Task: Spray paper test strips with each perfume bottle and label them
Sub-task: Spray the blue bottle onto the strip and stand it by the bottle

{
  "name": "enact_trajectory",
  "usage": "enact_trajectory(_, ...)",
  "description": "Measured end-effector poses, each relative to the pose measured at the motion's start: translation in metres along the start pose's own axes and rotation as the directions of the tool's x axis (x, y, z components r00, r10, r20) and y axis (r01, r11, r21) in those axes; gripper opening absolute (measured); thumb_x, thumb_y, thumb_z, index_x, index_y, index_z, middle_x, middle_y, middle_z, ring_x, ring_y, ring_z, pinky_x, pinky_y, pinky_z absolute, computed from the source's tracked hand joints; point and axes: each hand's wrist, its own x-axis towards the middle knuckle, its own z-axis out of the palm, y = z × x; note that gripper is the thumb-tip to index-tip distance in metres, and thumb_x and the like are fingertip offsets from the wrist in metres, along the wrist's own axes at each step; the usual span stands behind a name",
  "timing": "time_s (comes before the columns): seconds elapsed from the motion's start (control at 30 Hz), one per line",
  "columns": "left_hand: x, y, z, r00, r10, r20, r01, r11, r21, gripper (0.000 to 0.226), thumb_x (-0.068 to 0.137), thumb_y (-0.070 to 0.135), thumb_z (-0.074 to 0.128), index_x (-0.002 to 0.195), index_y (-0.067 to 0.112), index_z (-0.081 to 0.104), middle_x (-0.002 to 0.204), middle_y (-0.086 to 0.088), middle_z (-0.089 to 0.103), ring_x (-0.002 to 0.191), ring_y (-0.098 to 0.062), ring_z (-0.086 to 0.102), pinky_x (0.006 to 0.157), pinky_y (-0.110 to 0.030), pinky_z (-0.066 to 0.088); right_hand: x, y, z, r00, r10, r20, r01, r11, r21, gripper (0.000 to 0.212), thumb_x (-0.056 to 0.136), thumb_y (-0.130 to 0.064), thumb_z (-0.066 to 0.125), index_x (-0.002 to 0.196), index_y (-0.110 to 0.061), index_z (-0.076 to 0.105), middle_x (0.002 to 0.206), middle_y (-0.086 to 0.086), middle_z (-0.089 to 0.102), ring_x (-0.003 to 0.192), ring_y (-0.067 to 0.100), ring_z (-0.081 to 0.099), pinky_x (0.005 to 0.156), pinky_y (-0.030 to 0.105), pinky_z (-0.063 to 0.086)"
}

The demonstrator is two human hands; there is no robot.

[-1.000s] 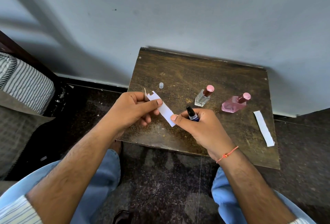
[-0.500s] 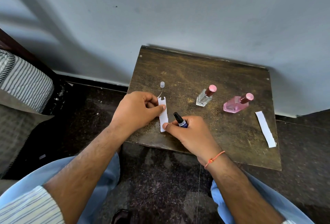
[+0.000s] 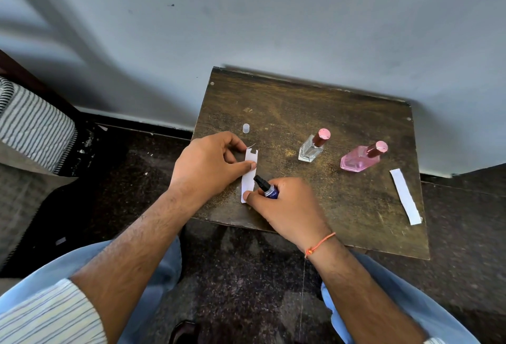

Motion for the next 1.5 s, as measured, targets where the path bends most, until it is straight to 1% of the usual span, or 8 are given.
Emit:
enact_trajectory(0.33, -0.001, 0.000, -0.001, 1.000, 0.001, -0.026, 0.000, 0.999, 0.032, 0.034, 0.075, 0.062, 0.089, 0.095, 0.043, 0.069, 0.071, 0.017, 0.073, 0.072, 0.002, 0.069, 0.068, -0.031, 0.060, -0.001, -0.006, -0.002, 1.000, 0.015, 0.007, -0.014, 0.998, -0.056, 0.057, 0.089, -0.051, 0.075, 0.059, -0.013, 0.046, 0.051, 0.000, 0.045, 0.051, 0.020, 0.042, 0.052, 0.038, 0.027)
enact_trajectory(0.5, 0.000, 0.000, 0.000, 1.000, 0.013, -0.022, -0.012, 0.999, 0.050, 0.033, 0.076, 0.062, 0.089, 0.096, 0.043, 0.071, 0.070, 0.017, 0.073, 0.071, 0.002, 0.069, 0.069, -0.033, 0.061, -0.005, -0.011, -0.021, 0.999, 0.001, 0.039, 0.002, 0.997, -0.080, 0.039, 0.088, -0.060, 0.071, 0.085, -0.022, 0.062, 0.071, -0.005, 0.063, 0.066, 0.014, 0.059, 0.055, 0.035, 0.036)
enact_trajectory(0.7, 0.001, 0.002, -0.001, 1.000, 0.013, -0.017, -0.012, 0.998, 0.062, 0.030, 0.077, 0.059, 0.089, 0.096, 0.042, 0.072, 0.071, 0.017, 0.073, 0.070, 0.002, 0.068, 0.068, -0.032, 0.061, 0.001, -0.004, -0.040, 0.996, -0.085, 0.040, 0.073, 0.969, 0.238, 0.008, 0.104, -0.024, 0.056, 0.109, -0.019, 0.052, 0.073, -0.007, 0.051, 0.061, 0.008, 0.045, 0.062, 0.034, 0.034)
enact_trajectory(0.83, 0.003, 0.001, -0.002, 1.000, 0.017, 0.004, -0.017, 0.999, 0.045, 0.030, 0.079, 0.060, 0.088, 0.097, 0.041, 0.072, 0.071, 0.016, 0.073, 0.070, 0.002, 0.068, 0.069, -0.032, 0.061, 0.004, -0.001, -0.037, 0.977, -0.214, -0.007, 0.211, 0.957, 0.200, 0.011, 0.108, -0.014, 0.053, 0.116, -0.014, 0.045, 0.078, -0.006, 0.053, 0.061, 0.004, 0.048, 0.059, 0.031, 0.036)
enact_trajectory(1.0, 0.002, -0.002, -0.010, 0.993, 0.049, 0.108, -0.052, 0.998, 0.029, 0.035, 0.077, 0.060, 0.089, 0.102, 0.043, 0.071, 0.077, 0.024, 0.074, 0.073, 0.004, 0.068, 0.073, -0.030, 0.061, 0.014, 0.004, -0.027, 0.955, -0.283, -0.092, 0.293, 0.949, 0.118, 0.017, 0.108, -0.028, 0.061, 0.120, -0.024, 0.051, 0.102, -0.013, 0.062, 0.088, 0.006, 0.067, 0.076, 0.035, 0.058)
enact_trajectory(1.1, 0.001, -0.003, -0.012, 0.989, 0.050, 0.141, -0.054, 0.998, 0.024, 0.040, 0.073, 0.058, 0.093, 0.103, 0.045, 0.070, 0.080, 0.023, 0.073, 0.074, 0.003, 0.068, 0.074, -0.031, 0.061, 0.020, 0.004, -0.025, 0.903, -0.367, -0.224, 0.384, 0.923, 0.034, 0.017, 0.101, -0.024, 0.073, 0.115, -0.020, 0.065, 0.112, -0.008, 0.064, 0.101, 0.004, 0.063, 0.086, 0.015, 0.048)
enact_trajectory(1.2, 0.000, -0.005, -0.011, 0.988, 0.054, 0.142, -0.058, 0.998, 0.022, 0.043, 0.072, 0.054, 0.094, 0.106, 0.046, 0.070, 0.081, 0.023, 0.073, 0.074, 0.002, 0.067, 0.076, -0.035, 0.062, 0.026, 0.002, -0.023, 0.856, -0.420, -0.300, 0.435, 0.900, -0.018, 0.017, 0.095, -0.021, 0.080, 0.111, -0.018, 0.074, 0.115, -0.006, 0.063, 0.105, 0.003, 0.063, 0.091, 0.009, 0.045)
enact_trajectory(1.5, 0.000, -0.008, -0.013, 0.985, 0.088, 0.148, -0.092, 0.996, 0.019, 0.050, 0.075, 0.051, 0.094, 0.118, 0.044, 0.072, 0.080, 0.018, 0.073, 0.078, 0.002, 0.068, 0.081, -0.037, 0.063, 0.034, 0.001, -0.010, 0.849, -0.383, -0.363, 0.408, 0.913, -0.009, 0.027, 0.095, -0.027, 0.081, 0.122, -0.025, 0.078, 0.115, -0.014, 0.074, 0.098, 0.004, 0.070, 0.088, 0.026, 0.057)
